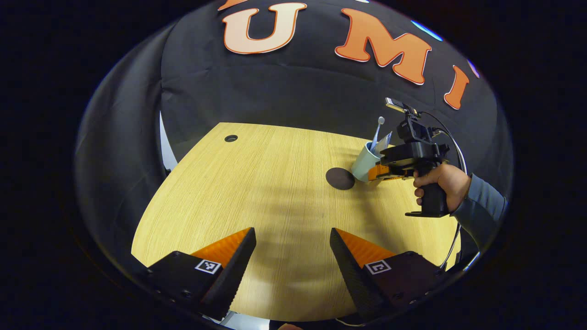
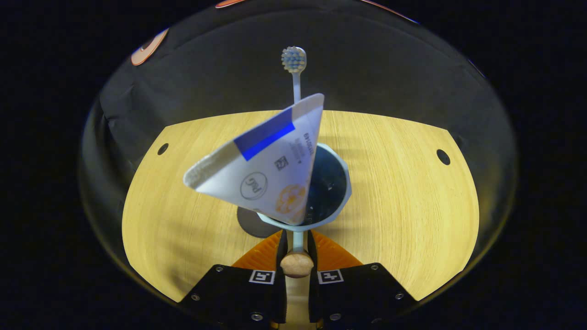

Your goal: Put the toothbrush and toothpaste on the desktop into the cup, then pick up the cup and place it on the coaster on the desktop.

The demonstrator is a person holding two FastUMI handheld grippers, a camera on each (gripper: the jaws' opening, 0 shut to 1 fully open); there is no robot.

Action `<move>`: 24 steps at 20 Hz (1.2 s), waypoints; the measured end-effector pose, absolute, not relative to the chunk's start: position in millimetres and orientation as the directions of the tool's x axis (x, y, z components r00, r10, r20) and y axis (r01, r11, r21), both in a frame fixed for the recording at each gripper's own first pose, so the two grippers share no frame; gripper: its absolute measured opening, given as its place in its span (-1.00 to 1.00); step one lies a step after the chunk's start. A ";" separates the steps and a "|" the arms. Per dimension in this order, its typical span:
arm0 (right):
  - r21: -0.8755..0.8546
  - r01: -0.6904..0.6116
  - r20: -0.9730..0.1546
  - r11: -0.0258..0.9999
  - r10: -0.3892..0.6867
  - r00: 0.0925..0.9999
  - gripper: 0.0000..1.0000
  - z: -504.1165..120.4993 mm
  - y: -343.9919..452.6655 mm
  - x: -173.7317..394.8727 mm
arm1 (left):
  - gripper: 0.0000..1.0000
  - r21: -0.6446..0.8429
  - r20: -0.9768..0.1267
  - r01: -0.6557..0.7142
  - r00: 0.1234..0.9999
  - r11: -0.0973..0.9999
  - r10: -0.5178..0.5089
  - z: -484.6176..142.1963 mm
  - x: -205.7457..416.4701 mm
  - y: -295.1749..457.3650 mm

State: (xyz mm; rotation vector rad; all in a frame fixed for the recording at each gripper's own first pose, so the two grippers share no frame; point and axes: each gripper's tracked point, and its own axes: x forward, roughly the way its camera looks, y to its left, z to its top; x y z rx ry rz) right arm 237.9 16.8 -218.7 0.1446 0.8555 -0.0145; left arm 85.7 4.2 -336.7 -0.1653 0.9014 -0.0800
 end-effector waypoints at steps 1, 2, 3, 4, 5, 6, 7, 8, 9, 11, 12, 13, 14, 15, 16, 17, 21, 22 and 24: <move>0.117 0.060 -0.755 0.991 0.049 0.654 -0.61 -222.1 15.6 239.5 | 0.96 -0.172 -0.774 -0.003 0.619 0.985 -0.133 -336.3 84.8 7.5; 0.111 0.052 -0.754 0.993 0.050 0.655 -0.61 -221.1 14.7 237.5 | 0.96 -0.170 -0.774 -0.006 0.620 0.985 -0.129 -337.9 83.4 8.9; 0.108 0.040 -0.755 0.993 0.056 0.653 -0.61 -221.3 13.8 238.1 | 0.96 -0.169 -0.777 -0.011 0.617 0.985 -0.126 -338.2 83.3 10.9; 0.109 0.028 -0.755 0.994 0.065 0.653 -0.61 -222.3 13.2 239.6 | 0.95 -0.171 -0.778 -0.016 0.615 0.985 -0.125 -338.5 81.8 12.2; 0.102 0.013 -0.757 0.995 0.070 0.650 -0.62 -222.8 11.8 238.7 | 0.96 -0.173 -0.780 -0.021 0.614 0.985 -0.124 -338.6 80.7 14.5; 0.091 0.005 -0.761 0.996 0.067 0.645 -0.61 -224.3 7.6 238.9 | 0.96 -0.174 -0.781 -0.023 0.612 0.984 -0.124 -339.9 77.4 19.8; 0.087 -0.003 -0.765 0.996 0.068 0.641 -0.62 -224.4 7.5 237.8 | 0.96 -0.172 -0.781 -0.023 0.613 0.985 -0.122 -338.2 75.1 21.7; 0.087 -0.003 -0.769 0.996 0.069 0.635 -0.61 -225.8 6.3 238.3 | 0.96 -0.168 -0.782 -0.024 0.612 0.986 -0.118 -335.9 72.5 23.9; 0.091 0.002 -0.779 0.996 0.070 0.623 -0.61 -226.6 8.6 234.7 | 0.95 -0.165 -0.783 -0.025 0.611 0.986 -0.116 -334.6 70.8 27.1; 0.069 0.004 -0.791 0.998 0.052 0.609 -0.61 -227.2 6.3 233.7 | 0.95 -0.170 -0.789 -0.030 0.604 0.985 -0.118 -329.9 67.8 33.1; 0.053 0.003 -0.798 0.999 0.040 0.601 -0.62 -227.1 4.8 232.2 | 0.96 -0.173 -0.792 -0.032 0.599 0.984 -0.120 -327.9 66.4 34.7; 0.048 0.005 -0.795 0.999 0.036 0.606 -0.62 -222.1 5.4 233.7 | 0.96 -0.177 -0.794 -0.032 0.595 0.984 -0.124 -325.9 67.6 37.5; 0.051 0.009 -0.793 0.999 0.035 0.608 -0.60 -223.0 6.0 233.4 | 0.95 -0.180 -0.795 -0.030 0.592 0.983 -0.128 -327.3 68.0 39.4; 0.054 0.013 -0.796 0.998 0.036 0.605 -0.60 -222.8 5.7 231.9 | 0.96 -0.185 -0.796 -0.025 0.590 0.983 -0.135 -329.9 68.8 39.4; 0.057 0.015 -0.792 0.998 0.036 0.610 -0.48 -220.5 5.9 230.3 | 0.96 -0.189 -0.796 -0.017 0.588 0.982 -0.143 -333.9 69.8 37.5; 0.059 0.015 -0.781 0.998 0.037 0.624 -0.44 -216.8 4.3 230.3 | 0.95 -0.191 -0.796 -0.006 0.586 0.982 -0.151 -336.9 73.8 37.5; 0.136 -0.016 -0.746 0.991 0.113 0.656 0.48 -200.8 11.1 203.8 | 0.96 -0.194 -0.782 0.058 0.593 0.979 -0.190 -349.9 104.0 29.6; 0.162 -0.014 -0.729 0.987 0.130 0.672 0.81 -193.8 10.6 195.8 | 0.95 -0.187 -0.774 0.074 0.603 0.980 -0.193 -351.2 114.6 22.7; 0.205 -0.015 -0.673 0.979 0.152 0.724 0.96 -172.9 5.5 181.6 | 0.96 -0.172 -0.747 0.106 0.633 0.979 -0.200 -355.5 140.1 10.1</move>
